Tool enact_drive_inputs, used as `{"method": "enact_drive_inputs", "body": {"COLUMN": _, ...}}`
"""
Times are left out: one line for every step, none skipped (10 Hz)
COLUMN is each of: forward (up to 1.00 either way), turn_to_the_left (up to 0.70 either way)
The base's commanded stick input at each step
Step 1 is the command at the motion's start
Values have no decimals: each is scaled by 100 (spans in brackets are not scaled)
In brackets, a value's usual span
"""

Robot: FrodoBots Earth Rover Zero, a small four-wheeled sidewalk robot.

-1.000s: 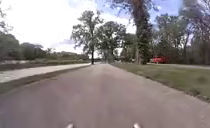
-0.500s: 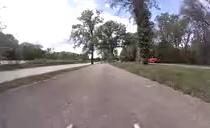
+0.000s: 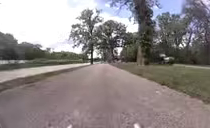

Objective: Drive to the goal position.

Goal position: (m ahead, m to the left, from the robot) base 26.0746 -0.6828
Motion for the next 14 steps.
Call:
{"method": "enact_drive_inputs", "body": {"forward": 100, "turn_to_the_left": 0}}
{"method": "enact_drive_inputs", "body": {"forward": 100, "turn_to_the_left": 0}}
{"method": "enact_drive_inputs", "body": {"forward": 100, "turn_to_the_left": 0}}
{"method": "enact_drive_inputs", "body": {"forward": 100, "turn_to_the_left": 0}}
{"method": "enact_drive_inputs", "body": {"forward": 100, "turn_to_the_left": 0}}
{"method": "enact_drive_inputs", "body": {"forward": 100, "turn_to_the_left": 0}}
{"method": "enact_drive_inputs", "body": {"forward": 100, "turn_to_the_left": 0}}
{"method": "enact_drive_inputs", "body": {"forward": 100, "turn_to_the_left": 0}}
{"method": "enact_drive_inputs", "body": {"forward": 100, "turn_to_the_left": 0}}
{"method": "enact_drive_inputs", "body": {"forward": 100, "turn_to_the_left": 0}}
{"method": "enact_drive_inputs", "body": {"forward": 100, "turn_to_the_left": 0}}
{"method": "enact_drive_inputs", "body": {"forward": 100, "turn_to_the_left": 0}}
{"method": "enact_drive_inputs", "body": {"forward": 100, "turn_to_the_left": 0}}
{"method": "enact_drive_inputs", "body": {"forward": 100, "turn_to_the_left": 0}}
